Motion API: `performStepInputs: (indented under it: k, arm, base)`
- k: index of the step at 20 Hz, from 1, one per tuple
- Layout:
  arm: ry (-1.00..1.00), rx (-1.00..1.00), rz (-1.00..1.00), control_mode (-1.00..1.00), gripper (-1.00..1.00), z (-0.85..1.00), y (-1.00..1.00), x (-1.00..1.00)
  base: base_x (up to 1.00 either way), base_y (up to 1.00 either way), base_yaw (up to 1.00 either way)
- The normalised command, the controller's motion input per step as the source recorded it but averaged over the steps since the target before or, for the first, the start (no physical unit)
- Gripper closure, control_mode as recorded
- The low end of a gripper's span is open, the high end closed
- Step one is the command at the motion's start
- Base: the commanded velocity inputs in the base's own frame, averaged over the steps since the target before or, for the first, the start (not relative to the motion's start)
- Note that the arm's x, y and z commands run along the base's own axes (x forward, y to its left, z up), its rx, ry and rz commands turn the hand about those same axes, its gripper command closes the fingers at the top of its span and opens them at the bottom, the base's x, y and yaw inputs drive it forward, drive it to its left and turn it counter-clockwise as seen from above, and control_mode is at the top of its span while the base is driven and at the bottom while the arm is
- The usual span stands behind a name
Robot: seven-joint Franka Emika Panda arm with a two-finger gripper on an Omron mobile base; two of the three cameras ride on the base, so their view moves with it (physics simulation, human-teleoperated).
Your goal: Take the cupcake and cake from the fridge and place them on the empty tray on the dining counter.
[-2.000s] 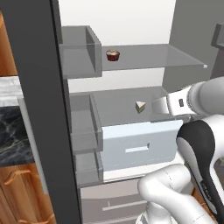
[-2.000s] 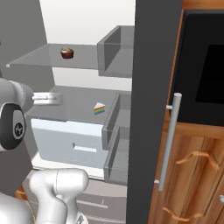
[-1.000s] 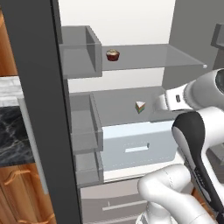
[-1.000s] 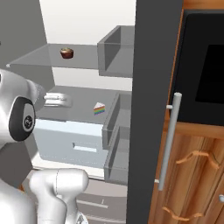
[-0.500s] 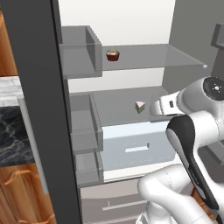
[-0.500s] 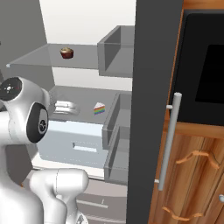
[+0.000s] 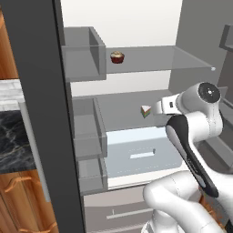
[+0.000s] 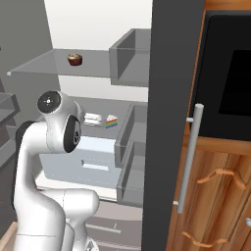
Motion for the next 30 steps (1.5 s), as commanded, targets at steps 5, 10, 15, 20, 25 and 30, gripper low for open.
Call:
performStepInputs:
  k: [5,10,15,20,25,30]
  arm:
    - [0.03,0.00,0.00,-1.00,-1.00,-0.24,0.00,0.58]
    - [0.00,0.00,0.00,-1.00,-1.00,-0.35,0.00,0.53]
    - [0.00,0.00,0.00,-1.00,-1.00,-0.35,0.00,0.59]
    - [0.00,0.00,0.00,-1.00,-1.00,-0.17,0.00,0.62]
    - [0.00,0.00,0.00,-1.00,-1.00,-0.15,-0.02,0.62]
    - [0.00,0.00,0.00,-1.00,-1.00,-0.26,-0.10,0.58]
  base:
    - [0.00,0.00,0.00]
    - [0.00,0.00,0.00]
    - [0.00,0.00,0.00]
    - [0.00,0.00,0.00]
    - [0.00,0.00,0.00]
    - [0.00,0.00,0.00]
